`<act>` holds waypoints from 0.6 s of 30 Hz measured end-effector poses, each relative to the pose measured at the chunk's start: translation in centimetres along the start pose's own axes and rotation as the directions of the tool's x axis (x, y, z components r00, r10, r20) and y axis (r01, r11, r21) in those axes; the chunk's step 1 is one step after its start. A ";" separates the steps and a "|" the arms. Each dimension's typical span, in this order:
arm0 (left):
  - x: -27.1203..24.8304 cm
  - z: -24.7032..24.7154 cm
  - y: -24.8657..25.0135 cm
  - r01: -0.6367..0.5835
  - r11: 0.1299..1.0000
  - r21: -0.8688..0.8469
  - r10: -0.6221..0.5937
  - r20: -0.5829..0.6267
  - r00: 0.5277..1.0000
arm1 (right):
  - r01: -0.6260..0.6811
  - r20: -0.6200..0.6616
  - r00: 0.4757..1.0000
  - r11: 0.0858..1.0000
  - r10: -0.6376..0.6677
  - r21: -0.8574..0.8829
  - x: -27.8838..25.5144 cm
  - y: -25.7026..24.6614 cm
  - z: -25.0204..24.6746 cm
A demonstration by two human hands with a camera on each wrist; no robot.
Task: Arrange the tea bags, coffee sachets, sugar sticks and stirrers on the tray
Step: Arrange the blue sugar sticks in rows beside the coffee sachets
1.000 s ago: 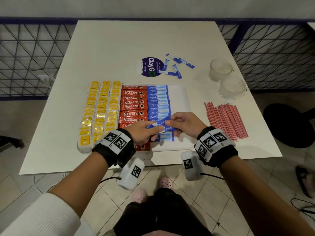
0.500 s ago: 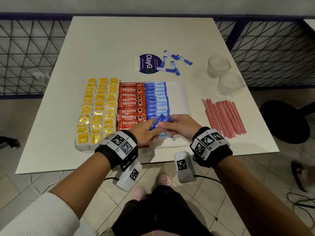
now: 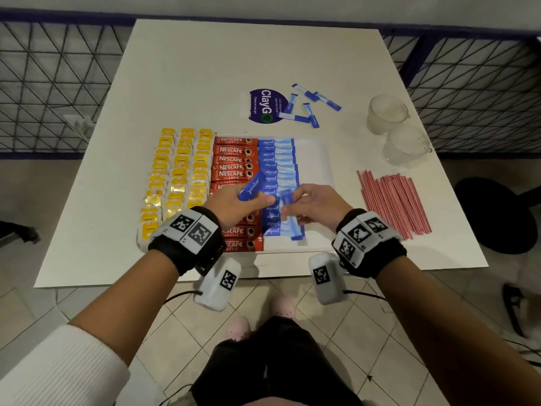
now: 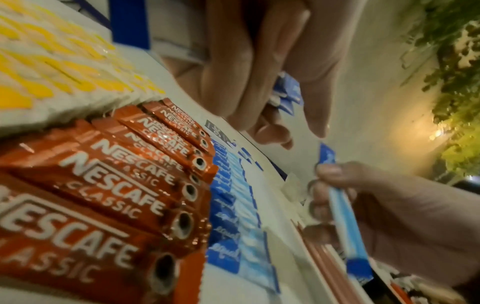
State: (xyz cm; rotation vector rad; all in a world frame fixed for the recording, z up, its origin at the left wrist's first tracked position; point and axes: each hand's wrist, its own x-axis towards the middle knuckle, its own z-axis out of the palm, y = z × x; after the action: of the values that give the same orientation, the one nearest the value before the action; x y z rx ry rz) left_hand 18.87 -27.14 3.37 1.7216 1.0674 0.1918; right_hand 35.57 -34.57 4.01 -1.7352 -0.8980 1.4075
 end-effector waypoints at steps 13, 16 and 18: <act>0.3 1.5 -1.2 0.127 0.986 0.105 -0.130 0.021 0.991 | -0.137 0.067 0.986 0.976 0.150 -0.167 -0.6 2.8 -1.3; 0.2 2.3 -1.0 0.077 0.971 0.226 -0.099 0.087 0.991 | -0.161 0.061 0.983 0.968 0.176 -0.191 -0.4 3.6 -2.0; 0.3 2.7 -0.7 0.060 0.937 0.343 -0.095 0.086 0.992 | -0.182 0.047 0.980 0.962 0.195 -0.205 -0.2 4.0 -2.1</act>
State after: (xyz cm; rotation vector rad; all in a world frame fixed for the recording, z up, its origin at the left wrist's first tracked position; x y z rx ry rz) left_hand 20.19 -28.73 1.54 1.9689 1.1393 -0.1389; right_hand 37.86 -37.00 0.99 -1.9780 -0.9585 1.5507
